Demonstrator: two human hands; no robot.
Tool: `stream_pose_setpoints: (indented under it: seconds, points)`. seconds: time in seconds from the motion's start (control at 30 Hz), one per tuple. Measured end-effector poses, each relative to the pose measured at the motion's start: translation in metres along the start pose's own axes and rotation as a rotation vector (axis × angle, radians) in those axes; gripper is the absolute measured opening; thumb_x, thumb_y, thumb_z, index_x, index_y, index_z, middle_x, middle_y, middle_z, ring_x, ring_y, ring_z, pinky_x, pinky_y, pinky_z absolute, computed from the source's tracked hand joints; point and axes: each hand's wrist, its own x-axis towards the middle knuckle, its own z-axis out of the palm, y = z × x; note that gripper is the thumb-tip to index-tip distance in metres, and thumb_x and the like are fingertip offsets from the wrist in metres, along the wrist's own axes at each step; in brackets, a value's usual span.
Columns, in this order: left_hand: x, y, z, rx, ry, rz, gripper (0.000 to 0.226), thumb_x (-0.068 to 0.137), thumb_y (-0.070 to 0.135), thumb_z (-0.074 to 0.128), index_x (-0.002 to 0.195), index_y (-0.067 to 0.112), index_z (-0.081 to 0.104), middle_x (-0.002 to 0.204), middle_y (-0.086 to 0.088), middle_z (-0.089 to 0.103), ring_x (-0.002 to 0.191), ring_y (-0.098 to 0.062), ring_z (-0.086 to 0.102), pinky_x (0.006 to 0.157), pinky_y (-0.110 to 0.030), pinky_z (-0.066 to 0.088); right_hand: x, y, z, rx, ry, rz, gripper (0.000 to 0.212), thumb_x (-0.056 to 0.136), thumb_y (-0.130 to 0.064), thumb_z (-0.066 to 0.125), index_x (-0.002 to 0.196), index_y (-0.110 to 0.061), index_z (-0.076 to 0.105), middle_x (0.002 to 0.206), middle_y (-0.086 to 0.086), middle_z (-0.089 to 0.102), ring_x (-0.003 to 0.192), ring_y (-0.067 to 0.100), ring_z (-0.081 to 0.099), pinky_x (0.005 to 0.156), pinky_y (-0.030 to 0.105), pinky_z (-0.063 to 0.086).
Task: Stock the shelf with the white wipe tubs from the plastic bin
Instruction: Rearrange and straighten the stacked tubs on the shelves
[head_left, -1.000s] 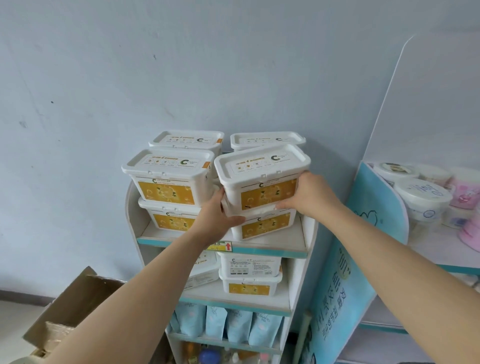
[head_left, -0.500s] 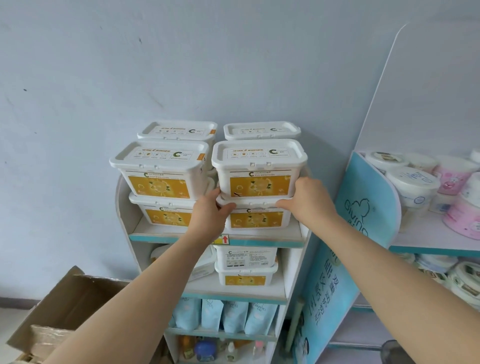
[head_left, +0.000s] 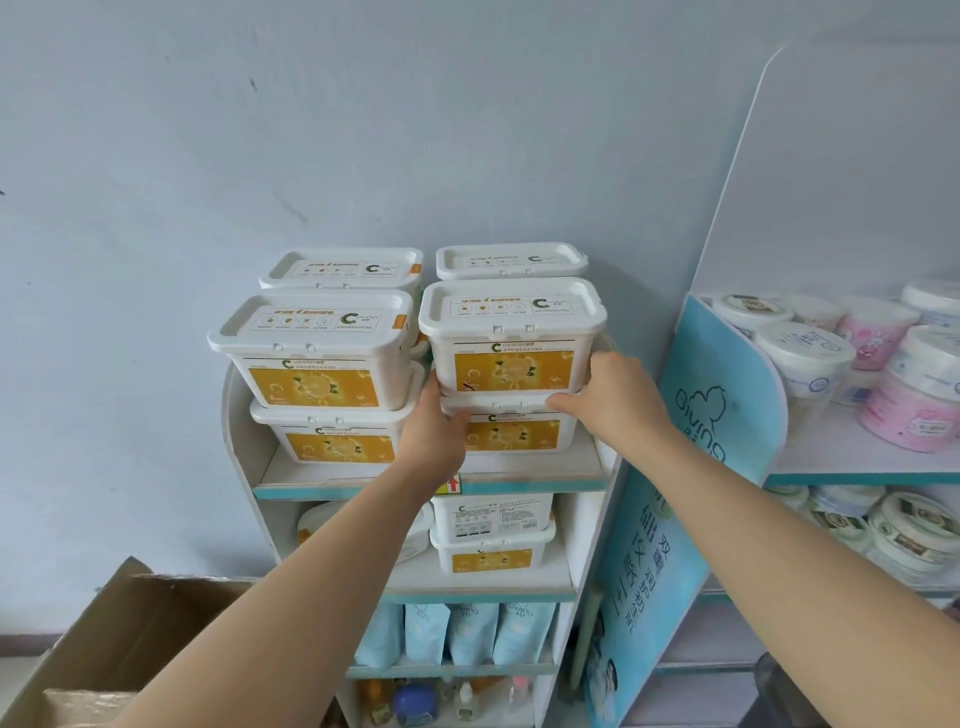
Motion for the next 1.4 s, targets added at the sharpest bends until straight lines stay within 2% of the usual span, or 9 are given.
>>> stream_pose_setpoints:
  seconds: [0.17,0.3,0.4,0.5,0.6,0.9,1.17,1.3,1.4]
  points:
    - [-0.012,0.036,-0.030,0.307,-0.086,0.029,0.037,0.098,0.028,0.048,0.133,0.017,0.043,0.113,-0.002,0.057,0.085,-0.016,0.049,0.069,-0.027,0.040,-0.006,-0.010,-0.037,-0.046,0.035,-0.027,0.036,0.074,-0.045,0.076,0.084,-0.018,0.054,0.083,-0.005,0.061,0.068,0.008,0.053,0.052,0.022,0.038]
    - [-0.011,0.071,-0.062,0.413,0.101,0.234,0.033,0.096,0.031,0.051,0.094,0.002,0.066,0.084,-0.008,0.070,0.074,-0.025,0.064,0.063,-0.034,0.051,0.011,-0.015,-0.067,0.039,0.076,-0.097,0.068,0.081,-0.048,0.067,0.135,-0.012,0.046,0.131,0.007,0.056,0.117,0.025,0.055,0.096,0.041,0.046]
    - [0.018,0.093,-0.071,0.439,0.336,0.381,0.026,0.095,0.029,0.051,0.090,0.007,0.065,0.081,-0.005,0.066,0.076,-0.024,0.060,0.064,-0.030,0.045,0.044,-0.018,-0.076,0.015,0.056,-0.171,0.054,0.094,-0.039,0.052,0.142,-0.017,0.041,0.145,0.005,0.046,0.131,0.023,0.044,0.106,0.036,0.035]
    - [0.055,0.103,-0.066,0.543,0.200,0.396,0.031,0.096,0.031,0.049,0.122,0.017,0.060,0.114,-0.006,0.063,0.107,-0.027,0.057,0.087,-0.035,0.044,0.075,-0.025,-0.075,-0.044,-0.029,-0.165,0.048,0.098,-0.034,0.042,0.144,-0.018,0.039,0.147,0.005,0.043,0.132,0.024,0.041,0.104,0.034,0.034]
    - [0.088,0.095,-0.058,0.828,-0.050,0.356,0.044,0.101,0.035,0.034,0.143,0.027,0.040,0.146,-0.002,0.044,0.134,-0.025,0.040,0.116,-0.049,0.014,0.093,-0.030,-0.067,-0.103,-0.133,-0.149,0.045,0.100,-0.028,0.036,0.142,-0.012,0.040,0.143,0.010,0.047,0.127,0.026,0.046,0.101,0.034,0.036]
    - [0.102,0.093,-0.067,0.878,-0.133,0.355,0.045,0.103,0.028,0.020,0.131,0.022,0.054,0.131,-0.005,0.057,0.129,-0.021,0.042,0.118,-0.042,0.001,0.097,-0.039,-0.051,-0.250,-0.047,-0.155,0.036,0.099,-0.020,0.032,0.073,-0.009,0.054,0.076,0.005,0.051,0.073,0.021,0.045,0.051,0.024,0.027]
    - [0.081,0.091,-0.077,0.757,-0.173,0.359,0.045,0.104,0.033,0.025,0.148,0.023,0.034,0.155,-0.002,0.031,0.140,-0.024,0.029,0.113,-0.034,0.017,0.088,-0.042,-0.053,-0.276,-0.049,-0.180,0.040,0.097,-0.024,0.035,0.059,-0.015,0.039,0.062,0.000,0.041,0.062,0.019,0.041,0.049,0.027,0.024]
    - [0.075,0.086,-0.082,0.681,-0.170,0.321,0.054,0.100,0.047,0.033,0.150,0.027,0.027,0.156,-0.001,0.029,0.142,-0.026,0.028,0.113,-0.039,0.022,0.075,-0.043,-0.056,-0.247,-0.085,-0.166,0.035,0.098,-0.035,0.036,0.101,-0.010,0.060,0.105,0.007,0.059,0.102,0.028,0.052,0.076,0.033,0.043]
    - [0.057,0.078,-0.093,0.689,-0.193,0.385,0.079,0.084,0.069,0.042,0.150,0.028,0.026,0.157,0.003,0.025,0.142,-0.022,0.027,0.115,-0.044,0.023,0.052,-0.043,-0.053,-0.235,-0.032,-0.261,0.059,0.094,-0.051,0.043,0.140,-0.013,0.043,0.149,0.008,0.038,0.137,0.025,0.031,0.111,0.039,0.026]
